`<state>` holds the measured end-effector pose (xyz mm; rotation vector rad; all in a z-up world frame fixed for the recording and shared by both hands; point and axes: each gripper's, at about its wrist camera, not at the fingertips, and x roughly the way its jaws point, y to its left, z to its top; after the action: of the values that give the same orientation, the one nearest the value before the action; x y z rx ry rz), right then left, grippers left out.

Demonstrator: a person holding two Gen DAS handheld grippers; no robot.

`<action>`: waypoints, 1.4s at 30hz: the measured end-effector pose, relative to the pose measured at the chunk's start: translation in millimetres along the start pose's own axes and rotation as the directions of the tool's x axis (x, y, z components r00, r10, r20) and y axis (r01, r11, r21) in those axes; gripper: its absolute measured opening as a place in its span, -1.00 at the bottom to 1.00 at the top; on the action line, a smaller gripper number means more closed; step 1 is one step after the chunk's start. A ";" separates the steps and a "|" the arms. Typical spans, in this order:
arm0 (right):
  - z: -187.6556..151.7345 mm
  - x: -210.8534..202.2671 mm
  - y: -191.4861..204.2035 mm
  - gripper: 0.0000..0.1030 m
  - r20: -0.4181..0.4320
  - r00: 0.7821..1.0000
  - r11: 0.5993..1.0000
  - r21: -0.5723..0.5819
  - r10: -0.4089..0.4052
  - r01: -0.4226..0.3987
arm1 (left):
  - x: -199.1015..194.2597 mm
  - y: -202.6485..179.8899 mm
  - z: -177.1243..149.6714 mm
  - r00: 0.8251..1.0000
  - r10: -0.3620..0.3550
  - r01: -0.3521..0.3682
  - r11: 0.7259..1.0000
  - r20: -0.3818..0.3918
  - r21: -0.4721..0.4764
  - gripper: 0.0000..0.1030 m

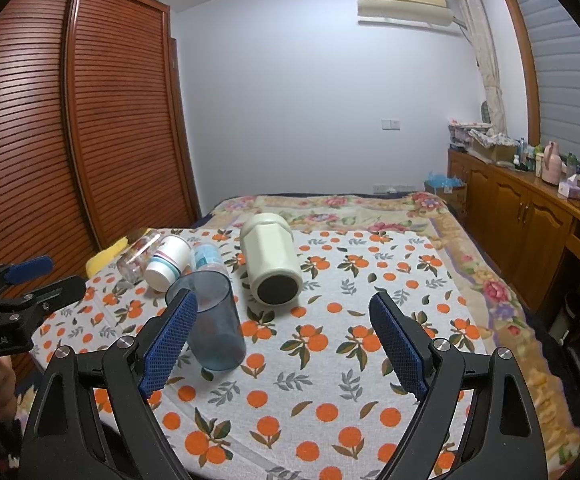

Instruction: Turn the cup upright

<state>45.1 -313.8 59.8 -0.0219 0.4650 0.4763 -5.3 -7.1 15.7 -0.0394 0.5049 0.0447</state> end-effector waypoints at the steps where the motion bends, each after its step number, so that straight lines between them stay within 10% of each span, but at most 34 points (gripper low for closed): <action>1: 0.0 0.1 -0.2 0.74 0.000 1.000 1.000 -0.001 0.001 -0.001 | -0.6 -0.1 0.1 1.000 0.000 0.000 1.000 0.002 -0.001 0.80; 42: 1.7 -0.6 0.9 0.74 0.004 1.000 1.000 0.000 -0.001 0.001 | -10.7 -3.6 11.1 1.000 0.004 -0.004 1.000 0.021 0.000 0.81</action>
<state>44.9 -313.1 61.7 -0.0211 0.4610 0.4751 -9.2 -10.5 30.7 -0.0380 0.4839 0.0494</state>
